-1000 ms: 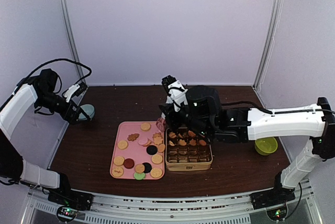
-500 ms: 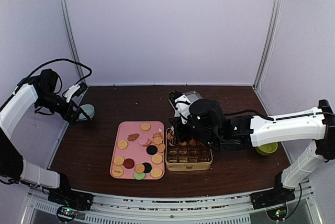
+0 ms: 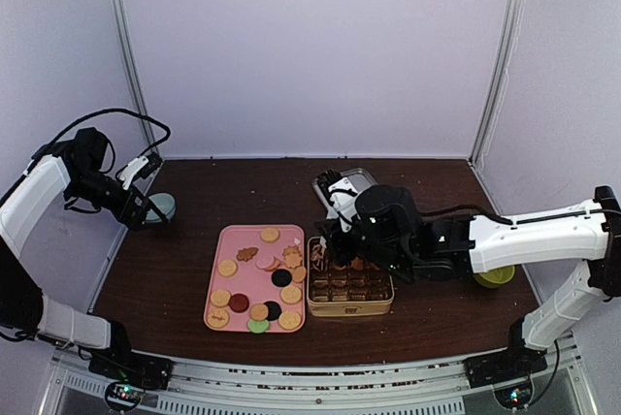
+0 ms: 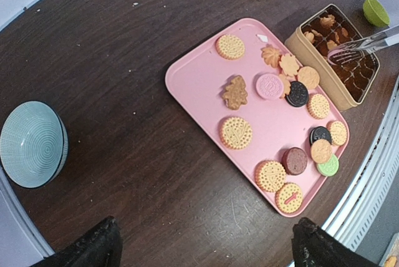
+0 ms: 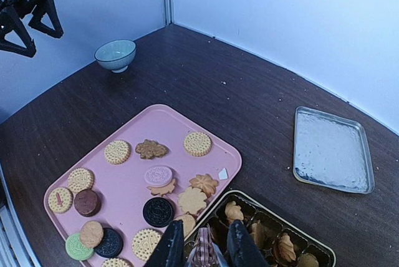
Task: Pack the cookies
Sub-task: Place the fake cookies in the empty pocket of the box.
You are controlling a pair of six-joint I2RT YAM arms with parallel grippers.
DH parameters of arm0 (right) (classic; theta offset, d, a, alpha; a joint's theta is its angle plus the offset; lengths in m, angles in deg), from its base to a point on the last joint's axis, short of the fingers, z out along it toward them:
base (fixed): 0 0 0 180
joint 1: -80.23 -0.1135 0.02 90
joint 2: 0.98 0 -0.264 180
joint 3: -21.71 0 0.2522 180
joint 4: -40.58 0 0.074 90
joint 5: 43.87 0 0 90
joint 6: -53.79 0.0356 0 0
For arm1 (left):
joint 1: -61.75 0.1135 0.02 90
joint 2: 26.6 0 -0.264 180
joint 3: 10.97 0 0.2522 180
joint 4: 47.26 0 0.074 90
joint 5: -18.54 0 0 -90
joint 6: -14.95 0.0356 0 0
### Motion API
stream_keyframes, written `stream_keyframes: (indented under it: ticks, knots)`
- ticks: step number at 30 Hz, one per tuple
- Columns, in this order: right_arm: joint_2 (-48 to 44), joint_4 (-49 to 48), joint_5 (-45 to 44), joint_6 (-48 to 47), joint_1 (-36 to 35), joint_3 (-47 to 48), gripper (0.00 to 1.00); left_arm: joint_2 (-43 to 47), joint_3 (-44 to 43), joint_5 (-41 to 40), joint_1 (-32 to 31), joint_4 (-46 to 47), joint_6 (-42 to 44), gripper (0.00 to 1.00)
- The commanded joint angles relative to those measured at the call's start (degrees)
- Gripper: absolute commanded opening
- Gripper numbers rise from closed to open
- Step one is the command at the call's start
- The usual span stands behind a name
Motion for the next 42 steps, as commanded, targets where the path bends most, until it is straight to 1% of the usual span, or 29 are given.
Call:
stream_keyframes:
  ticks: [1,3,5,12,15,19,24,32,34,38,42]
  knots:
    - [-1.50,-0.79,0.47,1.10,-0.34,-0.13,0.01,-0.19,-0.29,1.55,0.29,-0.42,1.06,0.98]
    - [-1.07,-0.62,0.35,1.10,-0.34,0.13,0.06,-0.19,-0.22,1.48,0.31,-0.43,1.17,0.97]
    - [-0.67,-0.38,0.27,1.10,-0.28,0.48,0.14,-0.15,-0.18,1.42,0.31,-0.42,1.22,0.98]
    - [-0.76,-0.18,0.13,0.98,-0.31,1.42,0.30,0.02,0.09,1.36,0.29,-0.46,1.30,0.98]
    - [-1.22,0.10,0.15,0.69,-0.34,1.90,0.32,0.15,0.00,1.38,0.27,-0.40,1.37,0.98]
    - [-1.97,0.38,0.17,0.36,-0.34,2.19,0.33,0.16,0.07,1.43,0.24,-0.46,1.39,0.98]
    - [-2.65,0.43,0.14,0.22,-0.36,2.46,0.30,0.24,0.09,1.39,0.26,-0.39,1.47,0.98]
    - [-2.48,0.99,0.33,-0.60,-0.60,3.68,0.29,0.51,0.19,1.42,0.22,-0.43,1.60,0.98]
    - [-2.48,1.10,0.14,-0.65,-0.62,3.66,0.27,0.51,0.13,1.42,0.27,-0.46,1.57,0.98]
    - [-2.32,1.53,0.05,-0.57,-0.77,3.49,0.18,0.38,0.09,1.54,0.23,-0.39,1.61,0.98]
    - [-2.13,2.02,-0.01,-0.65,-1.02,3.25,0.14,0.33,0.01,1.66,0.24,-0.46,1.58,0.98]
